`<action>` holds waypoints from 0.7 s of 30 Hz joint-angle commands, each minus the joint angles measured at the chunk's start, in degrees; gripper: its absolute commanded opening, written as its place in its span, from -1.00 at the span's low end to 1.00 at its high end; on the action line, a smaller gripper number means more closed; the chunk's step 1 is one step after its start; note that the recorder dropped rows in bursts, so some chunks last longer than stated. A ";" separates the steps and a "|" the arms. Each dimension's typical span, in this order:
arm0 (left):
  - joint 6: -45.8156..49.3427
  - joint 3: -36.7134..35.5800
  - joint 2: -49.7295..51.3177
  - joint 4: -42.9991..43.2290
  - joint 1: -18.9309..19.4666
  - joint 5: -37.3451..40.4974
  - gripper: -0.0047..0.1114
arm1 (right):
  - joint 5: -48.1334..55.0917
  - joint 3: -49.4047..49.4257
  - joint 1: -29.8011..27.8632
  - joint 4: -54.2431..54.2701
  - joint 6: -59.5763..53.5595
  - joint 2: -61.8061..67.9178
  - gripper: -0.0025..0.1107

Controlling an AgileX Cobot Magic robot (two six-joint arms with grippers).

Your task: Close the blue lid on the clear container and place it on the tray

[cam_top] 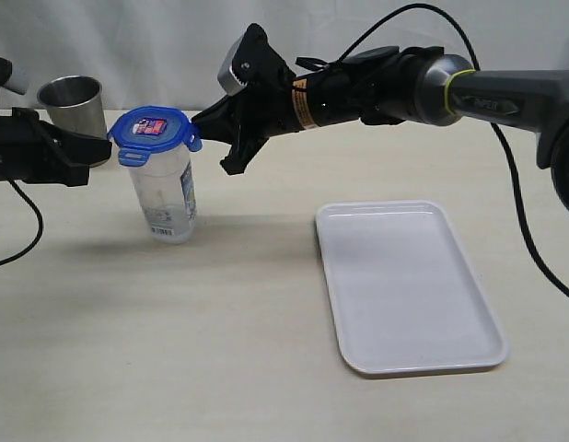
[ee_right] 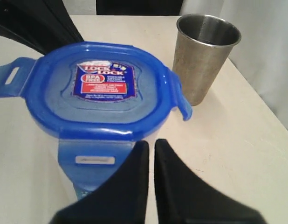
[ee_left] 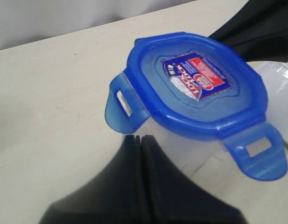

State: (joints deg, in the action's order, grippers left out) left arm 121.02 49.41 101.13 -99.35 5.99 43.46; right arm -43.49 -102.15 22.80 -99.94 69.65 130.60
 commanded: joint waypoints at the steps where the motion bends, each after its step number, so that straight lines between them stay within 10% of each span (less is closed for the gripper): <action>1: 1.79 -0.09 0.36 -0.59 -0.05 0.54 -0.92 | -0.50 -0.16 0.02 0.00 0.63 -0.12 -0.88; 21: 1.79 -5.37 4.16 -0.59 -0.05 -0.22 -0.92 | -6.57 -0.16 -8.75 0.00 11.76 -4.25 -0.88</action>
State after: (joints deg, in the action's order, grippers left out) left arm 121.02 44.67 105.08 -99.35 5.99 44.19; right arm -48.33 -102.15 15.38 -99.94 79.79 127.27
